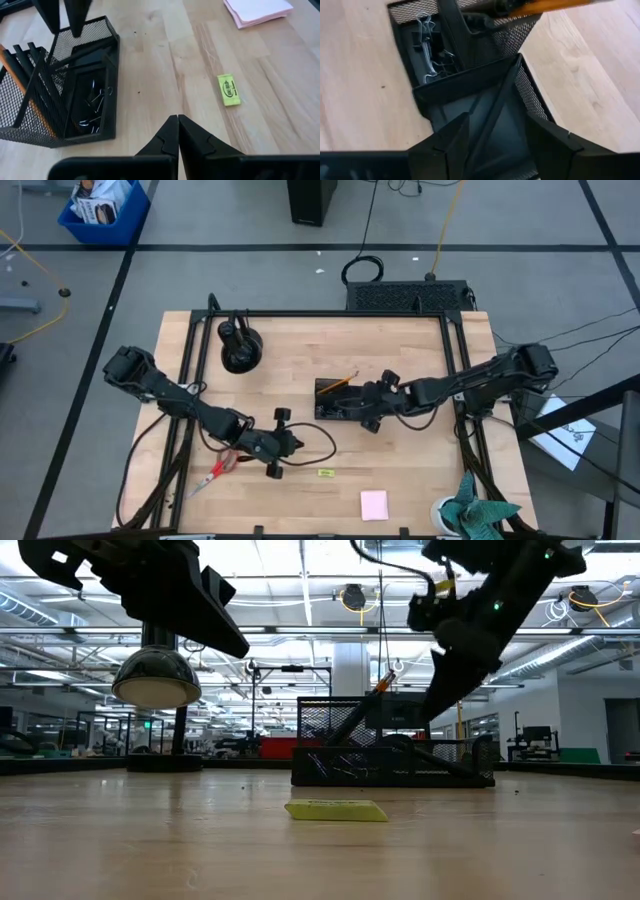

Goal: Pick and place office supplies into organizer
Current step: Put the black pen into the black desk organizer

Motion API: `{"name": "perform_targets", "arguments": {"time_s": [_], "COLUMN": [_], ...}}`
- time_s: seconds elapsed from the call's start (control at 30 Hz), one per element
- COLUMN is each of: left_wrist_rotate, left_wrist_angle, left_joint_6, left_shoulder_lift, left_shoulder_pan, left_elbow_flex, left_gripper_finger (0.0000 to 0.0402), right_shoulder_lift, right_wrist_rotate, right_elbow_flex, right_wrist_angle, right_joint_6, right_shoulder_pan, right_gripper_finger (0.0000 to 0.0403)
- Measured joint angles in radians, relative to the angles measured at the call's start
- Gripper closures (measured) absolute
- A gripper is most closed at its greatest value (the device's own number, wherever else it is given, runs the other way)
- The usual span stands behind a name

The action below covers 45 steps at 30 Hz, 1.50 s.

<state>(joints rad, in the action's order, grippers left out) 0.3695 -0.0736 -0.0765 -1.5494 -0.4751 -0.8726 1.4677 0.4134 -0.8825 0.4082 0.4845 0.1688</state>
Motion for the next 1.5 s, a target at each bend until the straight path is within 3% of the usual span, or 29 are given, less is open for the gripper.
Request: {"name": "perform_targets", "arguments": {"time_s": [0.2, 0.47, 1.07, 1.2, 1.4, 1.5], "left_wrist_rotate": [0.0, 0.0, -0.001, -0.001, -0.002, -0.002], "left_wrist_angle": [0.004, 0.027, 0.042, 0.042, 0.042, 0.042], "left_joint_6": [-0.004, -0.011, -0.013, -0.016, -0.024, -0.032], "left_shoulder_lift": [0.0, 0.0, 0.0, 0.0, 0.0, 0.0], "left_shoulder_pan": [0.0, -0.005, -0.011, -0.011, -0.012, -0.012], "left_elbow_flex": [0.0, 0.0, 0.0, 0.0, 0.0, 0.0], "left_gripper_finger": [0.038, 0.0398, 0.0364, 0.0364, 0.0364, 0.0364], "right_shoulder_lift": [0.063, 0.092, 0.213, 0.196, 0.139, 0.108], "right_wrist_rotate": [0.008, 0.015, 0.03, 0.03, 0.025, 0.02], "right_elbow_flex": [0.0, 0.003, 0.003, 0.003, 0.004, 0.004], "right_wrist_angle": [-0.017, -0.016, -0.09, -0.089, -0.091, -0.087], "right_joint_6": [0.013, 0.027, -0.003, -0.019, -0.078, -0.108], "right_shoulder_pan": [-0.013, -0.034, -0.039, -0.039, -0.036, -0.03], "right_gripper_finger": [0.0219, 0.0219, 0.0223, 0.0259, 0.0375, 0.0377]}}
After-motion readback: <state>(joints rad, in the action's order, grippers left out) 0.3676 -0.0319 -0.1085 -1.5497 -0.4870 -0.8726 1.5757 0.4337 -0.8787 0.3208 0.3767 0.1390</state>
